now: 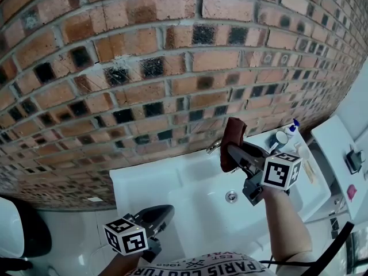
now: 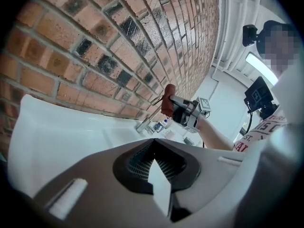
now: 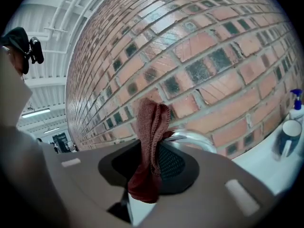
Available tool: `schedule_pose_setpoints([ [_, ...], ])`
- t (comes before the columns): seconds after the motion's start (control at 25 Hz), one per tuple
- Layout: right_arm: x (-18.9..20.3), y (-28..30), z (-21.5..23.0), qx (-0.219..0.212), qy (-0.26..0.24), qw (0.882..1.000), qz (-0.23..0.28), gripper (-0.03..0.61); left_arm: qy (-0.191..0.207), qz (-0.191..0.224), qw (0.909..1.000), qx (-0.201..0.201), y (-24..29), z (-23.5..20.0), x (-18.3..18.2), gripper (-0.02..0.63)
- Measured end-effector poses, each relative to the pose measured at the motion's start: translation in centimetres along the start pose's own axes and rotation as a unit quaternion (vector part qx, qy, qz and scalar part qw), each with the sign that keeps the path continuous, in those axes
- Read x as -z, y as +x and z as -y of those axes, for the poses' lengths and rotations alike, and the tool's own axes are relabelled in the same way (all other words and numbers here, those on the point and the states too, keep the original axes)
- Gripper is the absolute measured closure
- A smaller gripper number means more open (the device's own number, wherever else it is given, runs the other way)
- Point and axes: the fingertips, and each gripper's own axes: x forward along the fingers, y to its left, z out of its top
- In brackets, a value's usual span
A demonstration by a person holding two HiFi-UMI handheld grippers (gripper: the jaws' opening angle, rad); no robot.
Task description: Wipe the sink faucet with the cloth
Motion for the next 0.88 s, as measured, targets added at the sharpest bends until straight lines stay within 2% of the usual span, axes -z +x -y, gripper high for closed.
schedule_pose_setpoints([
  [0.36,-1.2,-3.0,6.4,0.077,0.013,0.997,0.023,0.483,-0.005,-0.002,1.0,-0.004,0.0,-0.3,0.2,0.607],
  [0.6,0.7,-3.2,10.3,0.115,0.041,0.992,0.013,0.483,-0.01,-0.004,0.9999,-0.007,0.3,-0.6,0.4,0.607],
  [0.88,4.3,-2.0,14.0,0.159,0.059,0.985,-0.028,0.485,-0.016,-0.007,0.9998,-0.01,0.8,-0.9,0.8,0.608],
])
